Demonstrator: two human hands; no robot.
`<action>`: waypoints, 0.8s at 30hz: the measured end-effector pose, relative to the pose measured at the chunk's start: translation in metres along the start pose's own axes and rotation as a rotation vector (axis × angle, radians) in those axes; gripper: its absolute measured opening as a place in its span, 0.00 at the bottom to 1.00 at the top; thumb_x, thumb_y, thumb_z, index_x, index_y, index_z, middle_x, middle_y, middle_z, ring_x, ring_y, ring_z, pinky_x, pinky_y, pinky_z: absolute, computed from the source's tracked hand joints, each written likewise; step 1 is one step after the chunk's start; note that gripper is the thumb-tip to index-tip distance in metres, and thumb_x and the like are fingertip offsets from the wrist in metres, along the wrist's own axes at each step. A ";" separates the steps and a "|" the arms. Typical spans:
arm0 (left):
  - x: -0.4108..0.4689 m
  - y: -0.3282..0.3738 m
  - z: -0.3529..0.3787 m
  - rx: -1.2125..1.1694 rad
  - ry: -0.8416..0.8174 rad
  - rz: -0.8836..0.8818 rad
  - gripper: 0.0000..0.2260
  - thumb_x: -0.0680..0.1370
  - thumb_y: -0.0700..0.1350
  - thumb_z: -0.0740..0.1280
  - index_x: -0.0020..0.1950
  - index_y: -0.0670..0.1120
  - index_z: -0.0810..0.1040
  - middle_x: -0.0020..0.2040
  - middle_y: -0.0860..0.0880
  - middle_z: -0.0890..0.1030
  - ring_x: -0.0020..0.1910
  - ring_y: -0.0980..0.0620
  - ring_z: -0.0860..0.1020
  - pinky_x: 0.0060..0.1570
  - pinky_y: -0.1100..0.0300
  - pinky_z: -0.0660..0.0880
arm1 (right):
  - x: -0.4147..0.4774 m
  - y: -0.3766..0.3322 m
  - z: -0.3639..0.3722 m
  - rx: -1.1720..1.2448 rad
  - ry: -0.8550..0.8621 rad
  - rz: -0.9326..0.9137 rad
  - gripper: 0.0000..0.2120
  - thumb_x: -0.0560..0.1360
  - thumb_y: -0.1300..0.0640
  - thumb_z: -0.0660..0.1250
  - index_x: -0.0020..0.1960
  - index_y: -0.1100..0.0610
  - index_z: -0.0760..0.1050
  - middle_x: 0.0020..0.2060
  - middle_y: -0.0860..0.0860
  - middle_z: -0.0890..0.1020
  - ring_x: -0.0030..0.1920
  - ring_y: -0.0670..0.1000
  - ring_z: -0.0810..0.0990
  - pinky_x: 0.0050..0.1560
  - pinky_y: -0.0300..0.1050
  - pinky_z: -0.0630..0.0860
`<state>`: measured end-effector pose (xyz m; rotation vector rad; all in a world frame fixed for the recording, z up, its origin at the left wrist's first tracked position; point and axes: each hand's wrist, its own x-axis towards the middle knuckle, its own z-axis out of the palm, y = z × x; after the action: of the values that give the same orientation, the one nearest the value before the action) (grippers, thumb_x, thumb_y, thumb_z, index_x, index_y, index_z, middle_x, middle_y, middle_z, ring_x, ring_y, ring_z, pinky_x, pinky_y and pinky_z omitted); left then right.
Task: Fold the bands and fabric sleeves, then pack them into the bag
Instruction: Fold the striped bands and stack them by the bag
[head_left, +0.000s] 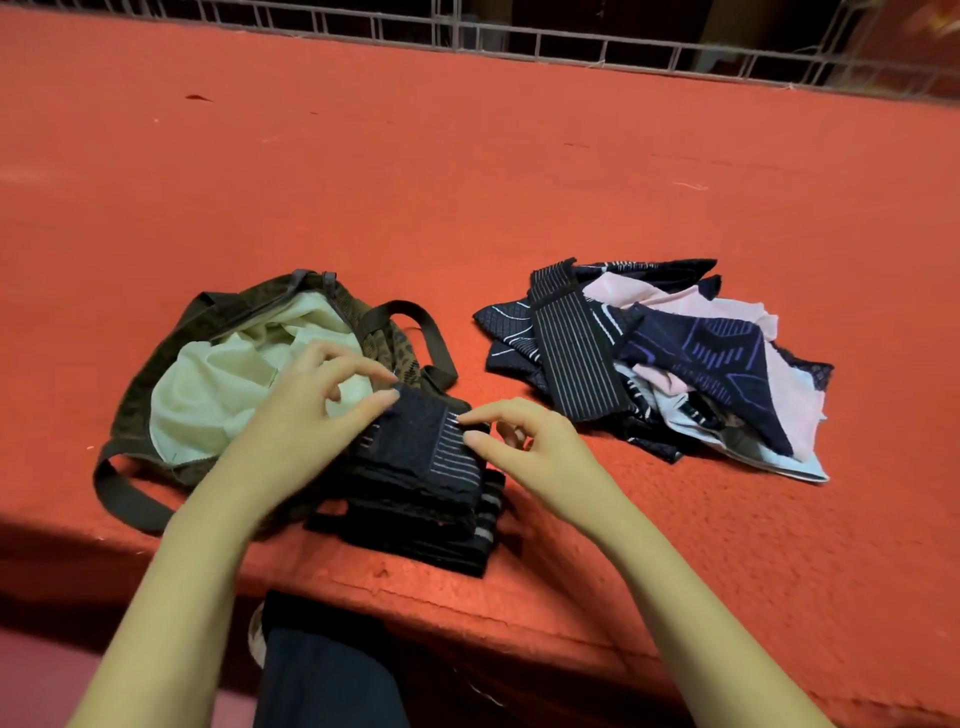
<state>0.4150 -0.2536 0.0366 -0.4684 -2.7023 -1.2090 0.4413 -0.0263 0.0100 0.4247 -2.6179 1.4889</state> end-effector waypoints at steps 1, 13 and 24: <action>0.012 0.007 -0.005 0.033 -0.019 0.021 0.03 0.75 0.52 0.67 0.49 0.59 0.79 0.48 0.60 0.72 0.42 0.62 0.70 0.43 0.70 0.65 | 0.006 -0.002 -0.010 -0.027 -0.007 -0.002 0.07 0.74 0.56 0.70 0.51 0.49 0.81 0.34 0.44 0.71 0.35 0.41 0.69 0.39 0.32 0.64; 0.228 0.059 0.058 0.336 -0.346 0.156 0.10 0.79 0.48 0.64 0.56 0.46 0.78 0.51 0.48 0.79 0.51 0.49 0.76 0.47 0.62 0.67 | 0.164 0.040 -0.156 -0.246 0.107 0.200 0.05 0.75 0.56 0.66 0.48 0.53 0.80 0.35 0.49 0.80 0.36 0.48 0.76 0.43 0.45 0.74; 0.372 0.004 0.184 0.143 -0.115 -0.158 0.11 0.79 0.42 0.60 0.58 0.40 0.77 0.58 0.40 0.79 0.59 0.43 0.75 0.52 0.57 0.68 | 0.296 0.155 -0.168 -0.224 0.148 0.443 0.06 0.75 0.61 0.64 0.50 0.62 0.78 0.39 0.56 0.81 0.42 0.55 0.79 0.52 0.49 0.75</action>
<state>0.0652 -0.0314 0.0120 -0.3195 -2.9478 -1.0434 0.1048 0.1360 0.0348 -0.2942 -2.8298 1.2373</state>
